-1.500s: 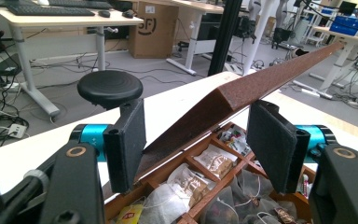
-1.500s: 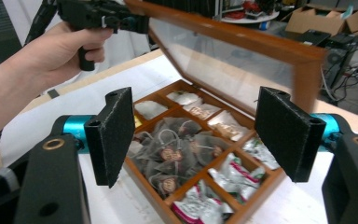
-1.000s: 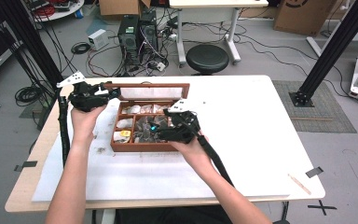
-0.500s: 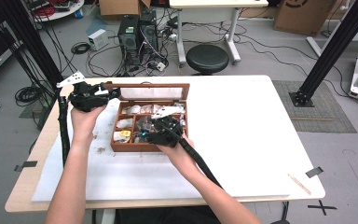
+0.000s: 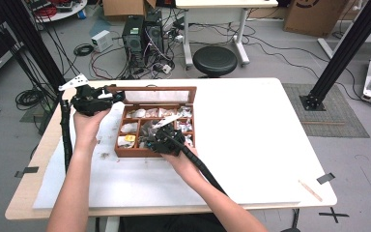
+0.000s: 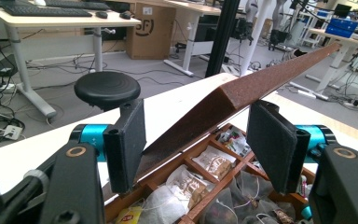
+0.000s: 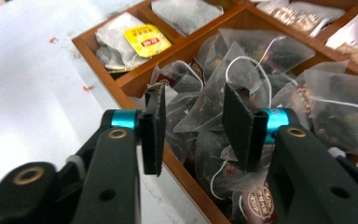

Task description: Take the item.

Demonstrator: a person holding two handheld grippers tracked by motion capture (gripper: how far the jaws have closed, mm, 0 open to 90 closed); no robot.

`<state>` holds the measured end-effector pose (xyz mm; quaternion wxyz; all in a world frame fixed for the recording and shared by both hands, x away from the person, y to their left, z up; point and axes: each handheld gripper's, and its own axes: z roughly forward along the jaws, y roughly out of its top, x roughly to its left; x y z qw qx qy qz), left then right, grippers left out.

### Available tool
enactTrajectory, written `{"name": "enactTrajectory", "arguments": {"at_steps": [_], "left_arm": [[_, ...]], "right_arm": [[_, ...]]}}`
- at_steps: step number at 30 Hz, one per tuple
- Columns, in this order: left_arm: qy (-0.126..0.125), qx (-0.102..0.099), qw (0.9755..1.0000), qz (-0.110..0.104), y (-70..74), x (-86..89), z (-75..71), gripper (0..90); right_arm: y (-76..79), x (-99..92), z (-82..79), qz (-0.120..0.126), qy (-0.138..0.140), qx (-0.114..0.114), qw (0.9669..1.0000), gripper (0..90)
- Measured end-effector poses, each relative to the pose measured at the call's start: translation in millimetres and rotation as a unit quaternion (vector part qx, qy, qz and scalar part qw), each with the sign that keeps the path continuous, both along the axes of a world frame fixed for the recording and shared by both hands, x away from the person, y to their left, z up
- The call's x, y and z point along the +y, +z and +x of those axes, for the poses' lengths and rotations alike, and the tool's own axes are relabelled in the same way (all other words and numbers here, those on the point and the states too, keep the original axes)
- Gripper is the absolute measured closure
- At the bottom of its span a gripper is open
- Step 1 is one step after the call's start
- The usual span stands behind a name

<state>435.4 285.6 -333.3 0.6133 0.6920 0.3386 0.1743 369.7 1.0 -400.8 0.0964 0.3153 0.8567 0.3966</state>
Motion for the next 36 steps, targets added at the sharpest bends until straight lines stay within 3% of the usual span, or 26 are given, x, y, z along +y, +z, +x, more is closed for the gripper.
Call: {"name": "enactTrajectory", "arguments": {"at_steps": [6, 11, 28, 36], "left_arm": [[0.0, 0.0, 1.0, -0.001, -0.1, 0.0, 0.0, 37.9], [-0.001, 0.0, 1.0, -0.001, -0.2, 0.0, 0.1, 37.9], [-0.001, 0.0, 1.0, -0.002, -0.5, 0.0, 0.1, 37.8], [-0.001, 0.0, 1.0, -0.002, -0.4, 0.0, 0.1, 37.8]], "right_arm": [[-5.2, 1.8, 1.6, -0.013, -0.001, 0.013, 0.9998, 75.6], [-7.0, 1.2, 0.3, -0.019, -0.004, 0.004, 0.9998, 89.6], [5.3, -6.7, -6.5, 0.019, -0.022, -0.035, 0.999, 90.0], [16.5, -10.8, -14.9, 0.054, -0.026, -0.05, 0.9969, 90.0]]}}
